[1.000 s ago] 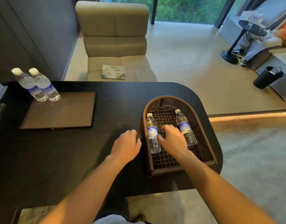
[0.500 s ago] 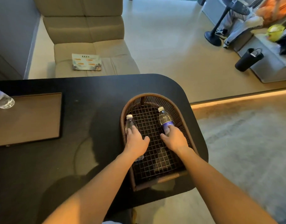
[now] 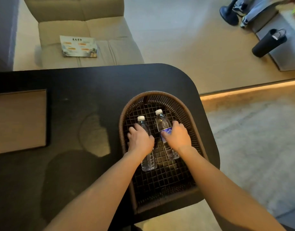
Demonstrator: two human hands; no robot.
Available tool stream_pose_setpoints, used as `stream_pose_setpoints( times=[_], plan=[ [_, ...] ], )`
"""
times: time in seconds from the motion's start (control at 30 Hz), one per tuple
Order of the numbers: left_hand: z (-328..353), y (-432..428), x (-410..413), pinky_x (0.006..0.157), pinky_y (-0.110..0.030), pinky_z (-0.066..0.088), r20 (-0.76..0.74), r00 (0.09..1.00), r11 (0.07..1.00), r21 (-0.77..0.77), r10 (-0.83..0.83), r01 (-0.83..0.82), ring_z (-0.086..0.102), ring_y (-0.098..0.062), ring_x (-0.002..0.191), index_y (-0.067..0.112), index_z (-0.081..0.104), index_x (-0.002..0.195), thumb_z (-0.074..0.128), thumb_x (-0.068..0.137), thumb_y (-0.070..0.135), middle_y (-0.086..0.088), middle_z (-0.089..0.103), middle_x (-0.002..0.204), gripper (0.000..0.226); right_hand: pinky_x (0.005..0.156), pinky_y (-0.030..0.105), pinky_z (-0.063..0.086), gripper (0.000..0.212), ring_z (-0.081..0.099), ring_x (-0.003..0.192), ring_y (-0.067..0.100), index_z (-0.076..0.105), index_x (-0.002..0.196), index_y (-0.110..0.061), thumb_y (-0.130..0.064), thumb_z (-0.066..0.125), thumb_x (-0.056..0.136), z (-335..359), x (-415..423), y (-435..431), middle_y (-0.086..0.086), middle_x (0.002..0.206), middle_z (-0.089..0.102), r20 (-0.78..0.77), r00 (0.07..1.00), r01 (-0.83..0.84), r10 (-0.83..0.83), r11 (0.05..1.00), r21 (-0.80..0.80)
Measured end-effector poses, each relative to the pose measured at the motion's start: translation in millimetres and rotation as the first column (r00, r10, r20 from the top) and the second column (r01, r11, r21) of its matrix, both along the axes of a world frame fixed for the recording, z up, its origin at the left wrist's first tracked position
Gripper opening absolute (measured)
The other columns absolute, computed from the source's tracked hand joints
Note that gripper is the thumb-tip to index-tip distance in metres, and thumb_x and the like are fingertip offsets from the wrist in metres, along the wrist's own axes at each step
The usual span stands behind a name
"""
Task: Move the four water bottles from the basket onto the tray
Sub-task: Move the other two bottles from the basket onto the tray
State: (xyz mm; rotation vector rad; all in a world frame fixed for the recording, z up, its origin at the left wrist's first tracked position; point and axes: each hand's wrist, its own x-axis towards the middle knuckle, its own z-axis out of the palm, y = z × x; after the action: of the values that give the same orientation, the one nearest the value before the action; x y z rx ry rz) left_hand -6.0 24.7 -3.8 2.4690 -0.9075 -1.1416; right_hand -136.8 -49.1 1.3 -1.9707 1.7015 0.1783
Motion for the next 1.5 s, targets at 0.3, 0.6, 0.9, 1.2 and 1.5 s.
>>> stream_pose_setpoints(
  times=[0.3, 0.6, 0.9, 1.2, 1.5],
  plan=[
    [-17, -22, 28, 0.083, -0.041, 0.061, -0.335, 0.936, 0.994, 0.019, 0.112, -0.112, 0.068, -0.018, 0.092, 0.016, 0.060, 0.115, 0.087, 0.078, 0.026, -0.003, 0.068, 0.105, 0.047, 0.073, 0.039, 0.063, 0.030, 0.075, 0.082, 0.022, 0.069, 0.098, -0.010, -0.026, 0.086, 0.079, -8, 15, -52, 0.007, 0.091, 0.076, 0.132, 0.991, -0.031, -0.024, 0.919, 0.394],
    [-11, -6, 20, 0.082, -0.038, 0.060, -0.299, 0.953, 0.994, -0.076, 0.049, -0.075, 0.069, -0.016, 0.092, 0.016, 0.063, 0.107, 0.089, 0.076, 0.027, -0.001, 0.071, 0.102, 0.041, 0.083, 0.044, 0.063, 0.045, 0.074, 0.093, 0.024, 0.058, 0.111, -0.013, -0.018, 0.088, 0.077, 6, -3, -35, 0.009, 0.106, 0.072, 0.278, 0.956, -0.031, -0.088, 0.918, 0.396],
    [18, 42, -3, 0.074, -0.026, 0.052, -0.209, 0.971, 0.948, -0.314, -0.117, 0.047, 0.059, -0.009, 0.096, 0.024, 0.055, 0.120, 0.087, 0.071, 0.036, 0.006, 0.056, 0.111, 0.059, 0.078, 0.013, 0.048, 0.056, 0.065, 0.100, -0.001, 0.056, 0.124, -0.020, -0.019, 0.088, 0.079, 43, -51, 26, -0.009, 0.112, 0.068, 0.483, 0.876, -0.092, 0.000, 0.982, 0.167],
    [42, 96, -27, 0.090, -0.032, 0.059, -0.259, 0.962, 0.874, -0.483, -0.086, -0.052, 0.066, -0.012, 0.110, 0.023, 0.050, 0.136, 0.089, 0.077, 0.023, 0.007, 0.067, 0.119, 0.070, 0.095, 0.029, 0.056, 0.060, 0.068, 0.111, 0.005, 0.053, 0.129, -0.033, -0.022, 0.087, 0.081, 47, -83, 86, -0.014, 0.121, 0.068, 0.560, 0.826, -0.065, 0.054, 0.998, 0.000],
    [92, 142, -29, 0.077, -0.003, 0.048, -0.128, 0.990, 0.725, -0.687, -0.055, -0.049, 0.061, -0.001, 0.107, 0.022, 0.058, 0.136, 0.088, 0.078, 0.022, 0.006, 0.069, 0.126, 0.065, 0.087, 0.001, 0.047, 0.065, 0.060, 0.107, -0.012, 0.054, 0.135, -0.024, -0.026, 0.089, 0.080, 84, -74, 129, -0.016, 0.126, 0.063, 0.606, 0.769, -0.049, 0.203, 0.964, -0.260]
  ],
)
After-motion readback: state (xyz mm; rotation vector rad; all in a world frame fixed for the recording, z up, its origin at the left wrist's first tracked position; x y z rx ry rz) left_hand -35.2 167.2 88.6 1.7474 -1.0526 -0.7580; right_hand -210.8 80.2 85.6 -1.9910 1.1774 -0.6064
